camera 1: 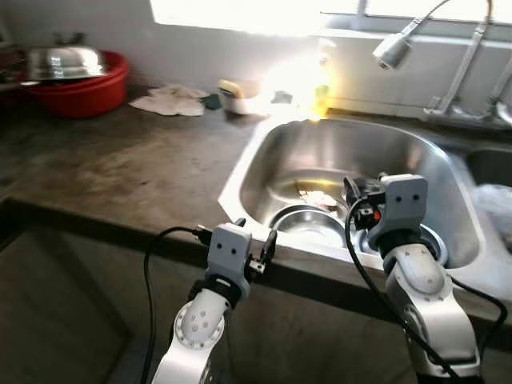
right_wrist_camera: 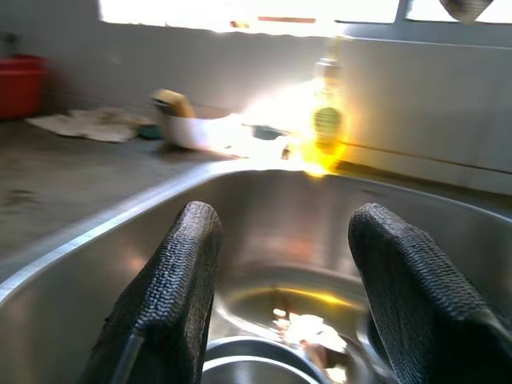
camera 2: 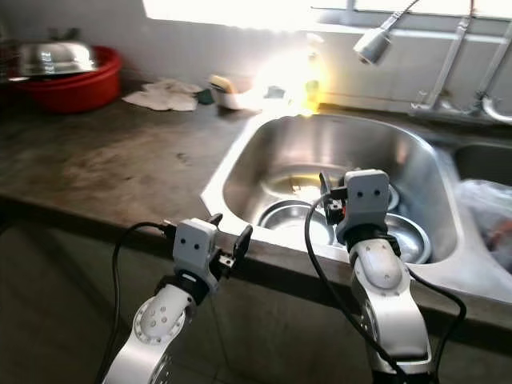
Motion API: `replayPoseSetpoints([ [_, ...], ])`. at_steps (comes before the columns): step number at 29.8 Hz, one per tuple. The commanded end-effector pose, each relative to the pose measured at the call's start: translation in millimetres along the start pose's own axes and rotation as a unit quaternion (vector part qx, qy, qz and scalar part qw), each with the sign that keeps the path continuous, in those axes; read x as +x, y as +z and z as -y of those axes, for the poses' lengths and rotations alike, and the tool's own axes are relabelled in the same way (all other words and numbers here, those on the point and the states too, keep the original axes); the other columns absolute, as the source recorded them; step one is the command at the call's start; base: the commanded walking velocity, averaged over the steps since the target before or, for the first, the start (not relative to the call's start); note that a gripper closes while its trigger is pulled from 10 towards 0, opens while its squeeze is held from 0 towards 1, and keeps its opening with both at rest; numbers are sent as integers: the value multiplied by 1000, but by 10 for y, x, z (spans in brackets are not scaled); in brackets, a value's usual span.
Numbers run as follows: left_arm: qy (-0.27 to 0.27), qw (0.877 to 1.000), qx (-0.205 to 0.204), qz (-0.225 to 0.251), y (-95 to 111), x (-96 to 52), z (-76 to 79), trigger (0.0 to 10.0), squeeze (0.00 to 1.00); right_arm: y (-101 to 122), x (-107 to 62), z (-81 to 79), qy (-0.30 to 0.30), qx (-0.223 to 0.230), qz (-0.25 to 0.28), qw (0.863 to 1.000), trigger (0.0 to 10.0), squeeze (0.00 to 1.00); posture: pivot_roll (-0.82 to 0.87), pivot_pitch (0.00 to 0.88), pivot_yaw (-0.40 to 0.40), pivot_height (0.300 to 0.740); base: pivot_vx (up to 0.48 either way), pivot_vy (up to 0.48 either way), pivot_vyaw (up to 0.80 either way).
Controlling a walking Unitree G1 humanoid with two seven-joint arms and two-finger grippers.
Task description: Kitchen organization
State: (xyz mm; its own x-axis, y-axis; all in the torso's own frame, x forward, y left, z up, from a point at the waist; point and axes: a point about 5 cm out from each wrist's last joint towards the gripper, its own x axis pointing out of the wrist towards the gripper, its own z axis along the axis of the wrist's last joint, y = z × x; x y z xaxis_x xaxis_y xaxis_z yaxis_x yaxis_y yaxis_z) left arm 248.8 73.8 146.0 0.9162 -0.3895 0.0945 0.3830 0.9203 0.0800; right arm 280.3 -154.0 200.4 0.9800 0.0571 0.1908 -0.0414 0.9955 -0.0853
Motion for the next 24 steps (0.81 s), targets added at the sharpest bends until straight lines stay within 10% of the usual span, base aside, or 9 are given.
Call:
replayPoseSetpoints([
  [1,-4,1000,-1,-3,-22,3,6,10000,0,20,-32,-1,-5,0,1,1000,10000,0,106,0,-26,740,0,247,800],
  [24,-6,1000,6,1,-16,17,-9,10000,0,18,-15,-139,5,13,-7,1000,10000,0,116,0,-24,740,0,221,800],
])
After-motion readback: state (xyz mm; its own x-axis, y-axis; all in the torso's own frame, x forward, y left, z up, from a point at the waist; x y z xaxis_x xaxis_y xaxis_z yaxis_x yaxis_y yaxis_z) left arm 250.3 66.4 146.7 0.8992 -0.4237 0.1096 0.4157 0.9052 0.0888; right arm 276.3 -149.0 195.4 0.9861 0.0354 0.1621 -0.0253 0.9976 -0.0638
